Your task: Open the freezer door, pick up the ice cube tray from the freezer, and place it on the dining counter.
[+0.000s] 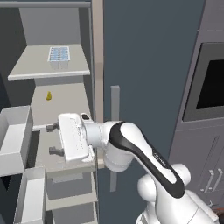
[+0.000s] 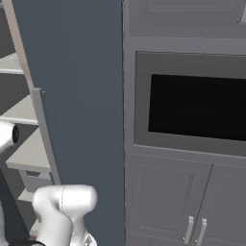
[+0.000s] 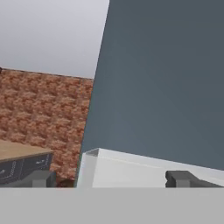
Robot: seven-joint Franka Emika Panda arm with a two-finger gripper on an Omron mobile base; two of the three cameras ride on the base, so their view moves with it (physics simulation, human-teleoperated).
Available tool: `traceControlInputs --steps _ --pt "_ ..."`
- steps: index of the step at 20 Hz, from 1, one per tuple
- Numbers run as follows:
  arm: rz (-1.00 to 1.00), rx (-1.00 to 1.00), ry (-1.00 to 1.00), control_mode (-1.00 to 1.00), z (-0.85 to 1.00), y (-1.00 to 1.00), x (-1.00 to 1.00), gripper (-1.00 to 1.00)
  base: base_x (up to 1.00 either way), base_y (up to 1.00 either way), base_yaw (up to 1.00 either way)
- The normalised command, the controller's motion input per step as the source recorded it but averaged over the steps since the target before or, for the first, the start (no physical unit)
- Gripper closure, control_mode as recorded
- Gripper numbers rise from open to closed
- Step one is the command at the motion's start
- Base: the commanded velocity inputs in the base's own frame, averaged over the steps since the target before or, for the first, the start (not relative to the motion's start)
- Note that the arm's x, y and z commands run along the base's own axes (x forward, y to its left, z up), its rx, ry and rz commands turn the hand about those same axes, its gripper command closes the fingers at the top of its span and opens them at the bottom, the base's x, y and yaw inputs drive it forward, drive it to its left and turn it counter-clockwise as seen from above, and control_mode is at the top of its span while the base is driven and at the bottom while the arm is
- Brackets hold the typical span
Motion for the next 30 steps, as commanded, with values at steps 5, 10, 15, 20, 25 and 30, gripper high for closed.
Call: traceControlInputs --steps 5,10,15,20,25,30 --pt "-0.08 0.03 0.00 -1.00 0.49 -1.00 0.00 -1.00 0.00 0.00 0.00" --pt "-0.20 0.00 0.04 -1.00 0.63 -0.93 0.00 -1.00 0.00 0.00 0.00" --pt "-0.35 -0.04 0.14 -1.00 0.57 -0.75 0.00 -1.00 0.00 0.00 0.00" --pt "-0.34 -0.17 0.09 -1.00 0.17 -0.77 0.00 -1.00 0.00 0.00 0.00" --pt "-0.35 -0.20 0.17 -1.00 0.15 -0.94 0.00 -1.00 0.00 0.00 0.00" --pt "-0.38 -0.20 0.22 -1.00 0.03 -0.81 -0.02 -1.00 0.00 0.00 0.00"
